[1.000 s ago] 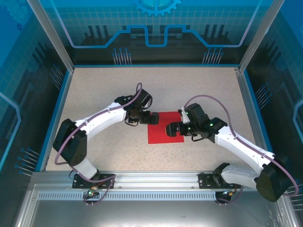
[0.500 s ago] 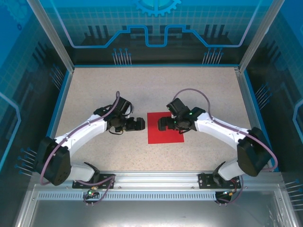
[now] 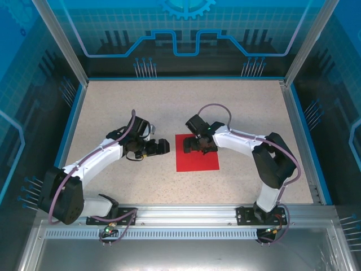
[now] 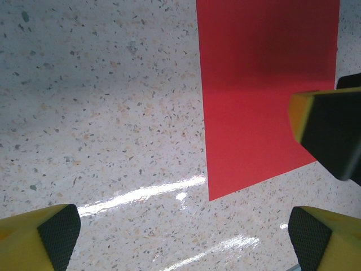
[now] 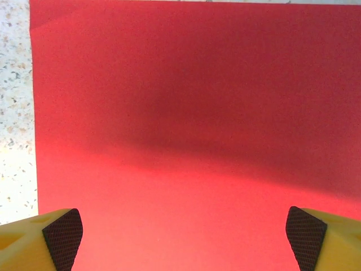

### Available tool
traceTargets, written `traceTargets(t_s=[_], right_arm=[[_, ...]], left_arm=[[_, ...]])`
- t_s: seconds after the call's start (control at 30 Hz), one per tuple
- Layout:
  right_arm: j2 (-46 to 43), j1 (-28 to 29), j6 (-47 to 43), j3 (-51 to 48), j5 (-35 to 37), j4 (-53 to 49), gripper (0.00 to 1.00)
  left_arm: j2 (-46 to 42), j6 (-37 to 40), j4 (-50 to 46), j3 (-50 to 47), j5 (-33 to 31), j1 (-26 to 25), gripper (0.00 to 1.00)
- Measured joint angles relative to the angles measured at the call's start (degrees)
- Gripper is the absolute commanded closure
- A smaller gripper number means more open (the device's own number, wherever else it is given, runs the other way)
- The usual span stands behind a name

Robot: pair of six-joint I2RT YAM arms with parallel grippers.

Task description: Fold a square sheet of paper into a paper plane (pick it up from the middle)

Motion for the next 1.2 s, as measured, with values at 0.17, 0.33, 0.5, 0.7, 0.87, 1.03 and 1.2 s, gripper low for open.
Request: traceTargets(t_s=[0.17,0.33,0.5,0.7,0.87,1.03,1.2], right_arm=[[4.0,0.9,0.5,3.3,1.4,-0.9,0.04],[6.2,1.8,2.1,4.4,2.6,-1.7,0.05],[7.5,1.9,3.6,4.4,3.1,-2.5,0.05],[8.6,2.1,4.7,4.5,4.2,-2.9,0.05],[9.1,2.1,5.2,5.1,4.3,-3.4,0.05],[10.2,2.1,5.4,6.4,4.5,-4.3,0.06],[10.6,2.2,5.6,6.8,4.5,-4.2,0.10]], left_arm=[[0.0,0.8,0.0,-0.2,0.4,0.4,0.01],[0.0,1.2,0.0,-0.2,0.5,0.4,0.01],[0.0,1.2,0.0,-0.3,0.5,0.4,0.01],[0.0,1.3,0.0,-0.3,0.5,0.4,0.01],[0.0,1.4,0.0,-0.3,0.5,0.4,0.01],[0.0,1.4,0.0,-0.3,0.5,0.4,0.01],[0.0,1.4,0.0,-0.7,0.5,0.4,0.01]])
